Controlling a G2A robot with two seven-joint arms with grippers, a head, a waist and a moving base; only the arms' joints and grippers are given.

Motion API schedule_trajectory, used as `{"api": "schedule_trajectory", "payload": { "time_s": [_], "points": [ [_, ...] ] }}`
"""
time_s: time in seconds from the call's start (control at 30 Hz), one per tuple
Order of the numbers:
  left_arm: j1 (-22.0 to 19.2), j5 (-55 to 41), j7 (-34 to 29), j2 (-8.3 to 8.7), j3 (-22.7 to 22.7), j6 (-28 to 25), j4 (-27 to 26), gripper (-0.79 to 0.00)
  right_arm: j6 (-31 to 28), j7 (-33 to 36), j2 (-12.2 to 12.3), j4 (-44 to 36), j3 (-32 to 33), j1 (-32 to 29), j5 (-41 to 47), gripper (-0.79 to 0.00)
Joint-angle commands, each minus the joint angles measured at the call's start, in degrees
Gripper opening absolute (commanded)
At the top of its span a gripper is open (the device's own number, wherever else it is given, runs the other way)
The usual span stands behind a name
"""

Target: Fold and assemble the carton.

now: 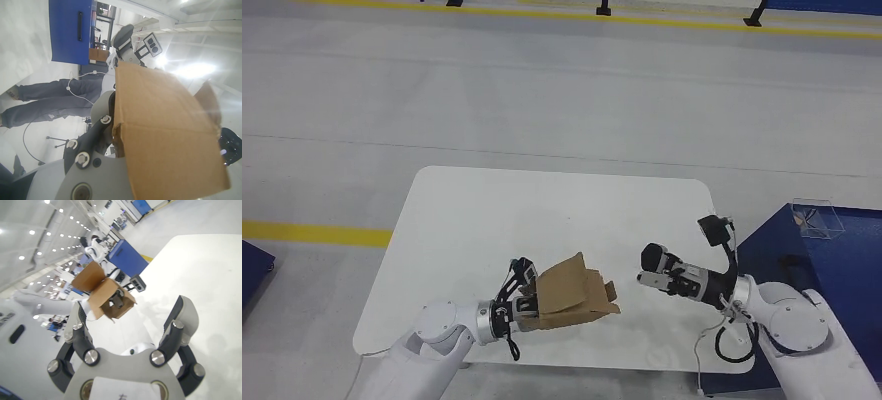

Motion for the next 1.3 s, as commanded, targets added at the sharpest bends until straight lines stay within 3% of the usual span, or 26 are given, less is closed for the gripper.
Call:
{"api": "schedule_trajectory", "payload": {
  "time_s": [0.0, 0.2, 0.33, 0.53, 1.03, 1.27],
  "points": [
    [0.06, 0.56, 0.8, -0.05, 0.19, 0.15, -0.06, -0.785, 0.96, -2.82, -0.23, -0.05, -1.72, 0.16, -6.65, 0.0],
    [0.86, 0.52, 2.73, -0.13, 0.04, -0.12, -0.4, -0.785, 2.9, -6.95, -0.91, 0.9, -6.73, 1.19, -16.7, 0.0],
    [1.32, -3.13, 3.69, -0.27, -0.39, 2.69, 0.02, -0.785, 3.04, -7.95, -1.24, 1.99, -8.98, 1.92, -19.3, 0.0],
    [0.45, -8.59, 3.89, -0.68, 0.05, 9.3, 1.5, -0.785, 3.2, -7.31, -1.6, 3.82, -11.2, 2.78, -18.48, 0.0],
    [-0.49, -8.76, 4.12, -1.22, 1.03, 10.22, 2.86, -0.785, 2.93, -5.66, -2.31, 5.9, -15.14, 4.37, -16.49, 0.0],
    [-0.57, -8.57, 4.35, -1.3, 0.92, 10.63, 3.69, -0.785, 2.32, -7.36, -2.11, 6.13, -12.27, 4.58, -14.54, 0.0]
  ]
}}
